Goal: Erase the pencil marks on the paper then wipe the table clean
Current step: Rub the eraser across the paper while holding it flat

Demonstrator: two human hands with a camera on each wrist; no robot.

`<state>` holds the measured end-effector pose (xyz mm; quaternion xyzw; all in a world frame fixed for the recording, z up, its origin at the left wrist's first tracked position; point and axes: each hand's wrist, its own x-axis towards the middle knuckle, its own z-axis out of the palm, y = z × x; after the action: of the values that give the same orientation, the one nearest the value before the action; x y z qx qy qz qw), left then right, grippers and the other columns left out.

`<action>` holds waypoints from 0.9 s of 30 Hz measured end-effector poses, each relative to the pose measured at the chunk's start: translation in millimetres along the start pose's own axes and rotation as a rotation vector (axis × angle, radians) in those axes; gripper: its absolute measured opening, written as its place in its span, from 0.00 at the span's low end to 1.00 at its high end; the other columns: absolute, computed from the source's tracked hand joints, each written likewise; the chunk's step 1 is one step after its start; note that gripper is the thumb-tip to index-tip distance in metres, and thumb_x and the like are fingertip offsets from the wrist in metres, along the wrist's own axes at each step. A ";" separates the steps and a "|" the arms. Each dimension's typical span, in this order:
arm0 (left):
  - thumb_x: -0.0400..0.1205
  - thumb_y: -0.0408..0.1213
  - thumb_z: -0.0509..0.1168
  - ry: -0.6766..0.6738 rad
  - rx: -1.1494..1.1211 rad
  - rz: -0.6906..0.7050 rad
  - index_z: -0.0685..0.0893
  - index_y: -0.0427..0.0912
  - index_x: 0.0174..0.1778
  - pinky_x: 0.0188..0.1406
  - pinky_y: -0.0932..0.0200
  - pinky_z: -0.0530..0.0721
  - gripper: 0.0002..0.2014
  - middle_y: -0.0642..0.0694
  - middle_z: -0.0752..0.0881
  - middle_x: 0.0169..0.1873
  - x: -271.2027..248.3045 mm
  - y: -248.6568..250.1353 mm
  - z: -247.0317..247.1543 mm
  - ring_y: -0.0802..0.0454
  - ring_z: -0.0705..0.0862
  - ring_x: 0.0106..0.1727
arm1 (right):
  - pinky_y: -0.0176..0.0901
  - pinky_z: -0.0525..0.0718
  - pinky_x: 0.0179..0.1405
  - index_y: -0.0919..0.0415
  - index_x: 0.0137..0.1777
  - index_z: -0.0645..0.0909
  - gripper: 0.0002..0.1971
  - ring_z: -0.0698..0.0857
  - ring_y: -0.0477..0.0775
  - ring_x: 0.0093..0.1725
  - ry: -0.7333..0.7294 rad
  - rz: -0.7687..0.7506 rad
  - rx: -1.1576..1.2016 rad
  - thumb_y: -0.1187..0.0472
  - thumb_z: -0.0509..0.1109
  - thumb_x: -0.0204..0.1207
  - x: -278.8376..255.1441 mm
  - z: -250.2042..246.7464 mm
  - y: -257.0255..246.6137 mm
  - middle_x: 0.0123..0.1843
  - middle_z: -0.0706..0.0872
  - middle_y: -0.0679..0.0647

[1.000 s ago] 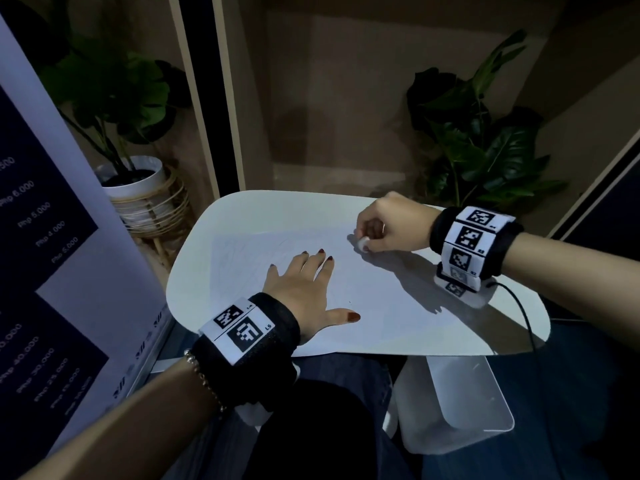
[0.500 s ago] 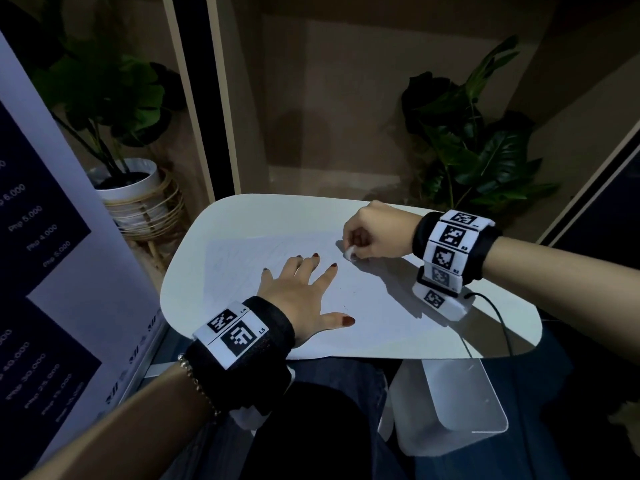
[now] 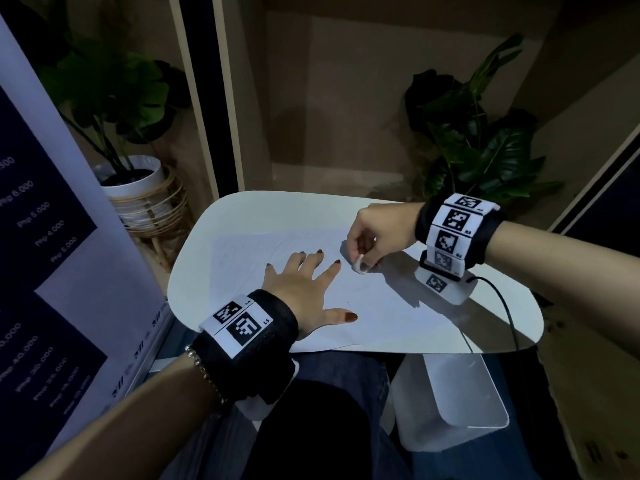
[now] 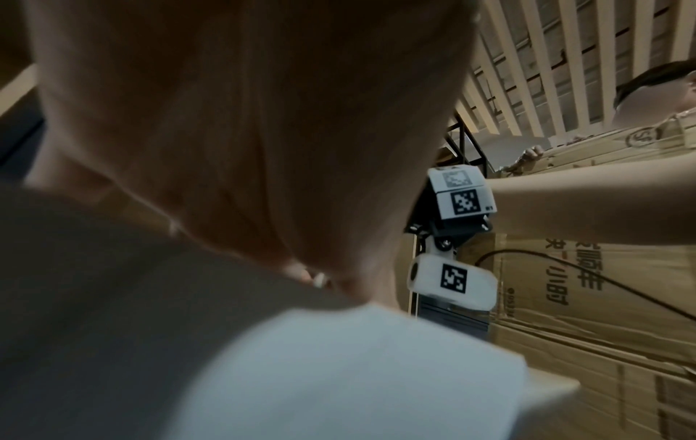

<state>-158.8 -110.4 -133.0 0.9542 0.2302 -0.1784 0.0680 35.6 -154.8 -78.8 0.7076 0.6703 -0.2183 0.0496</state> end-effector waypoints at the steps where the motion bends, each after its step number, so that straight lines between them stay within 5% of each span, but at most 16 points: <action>1: 0.80 0.73 0.48 0.003 0.002 0.001 0.39 0.56 0.86 0.80 0.29 0.51 0.44 0.52 0.39 0.86 0.4 -0.3 0.3 0.47 0.39 0.86 | 0.30 0.80 0.38 0.56 0.44 0.91 0.02 0.85 0.37 0.33 -0.004 -0.001 0.001 0.61 0.79 0.72 0.7 -1.0 -0.4 0.34 0.90 0.43; 5: 0.80 0.73 0.48 0.015 0.005 0.003 0.39 0.56 0.86 0.80 0.29 0.52 0.44 0.51 0.40 0.86 1.3 -0.4 0.9 0.47 0.40 0.86 | 0.35 0.78 0.41 0.56 0.45 0.89 0.03 0.82 0.38 0.34 0.211 -0.002 -0.051 0.58 0.77 0.75 5.7 8.6 -2.0 0.33 0.86 0.40; 10: 0.80 0.72 0.49 0.014 0.000 0.006 0.39 0.56 0.86 0.80 0.29 0.52 0.44 0.52 0.40 0.86 1.1 -0.8 0.8 0.47 0.40 0.86 | 0.32 0.82 0.42 0.54 0.44 0.90 0.03 0.83 0.34 0.32 -0.036 -0.007 -0.030 0.62 0.78 0.73 -2.4 -0.2 -4.3 0.29 0.87 0.36; 15: 0.80 0.72 0.49 0.008 0.004 0.005 0.39 0.56 0.86 0.80 0.29 0.52 0.44 0.52 0.39 0.86 1.2 -0.3 0.8 0.47 0.39 0.86 | 0.37 0.80 0.43 0.55 0.47 0.90 0.03 0.81 0.40 0.36 0.224 0.002 -0.109 0.61 0.75 0.76 4.2 10.5 -2.9 0.35 0.85 0.43; 19: 0.80 0.72 0.50 0.004 0.001 0.009 0.39 0.56 0.86 0.80 0.29 0.52 0.45 0.52 0.39 0.86 1.1 -1.4 0.7 0.47 0.39 0.86 | 0.27 0.80 0.40 0.55 0.45 0.91 0.03 0.85 0.36 0.34 -0.067 -0.003 -0.039 0.64 0.77 0.74 -2.5 -1.1 -5.0 0.33 0.89 0.40; 24: 0.80 0.72 0.49 -0.001 0.004 0.011 0.39 0.57 0.86 0.80 0.30 0.51 0.44 0.52 0.39 0.86 0.4 -1.4 -0.3 0.47 0.39 0.86 | 0.37 0.79 0.43 0.56 0.48 0.90 0.03 0.81 0.40 0.36 0.219 0.014 -0.084 0.59 0.76 0.76 4.1 11.2 -0.4 0.37 0.87 0.45; 27: 0.80 0.72 0.50 -0.005 0.000 0.024 0.38 0.57 0.86 0.81 0.30 0.51 0.44 0.52 0.39 0.86 -1.2 -2.2 -0.2 0.48 0.39 0.86 | 0.33 0.83 0.43 0.56 0.46 0.90 0.03 0.86 0.41 0.34 0.004 -0.004 0.034 0.64 0.77 0.74 -6.1 7.2 -0.4 0.35 0.90 0.45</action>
<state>-160.7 -108.9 -132.5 0.9565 0.2184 -0.1798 0.0706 33.4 -163.1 -82.9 0.7073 0.6680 -0.2284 0.0356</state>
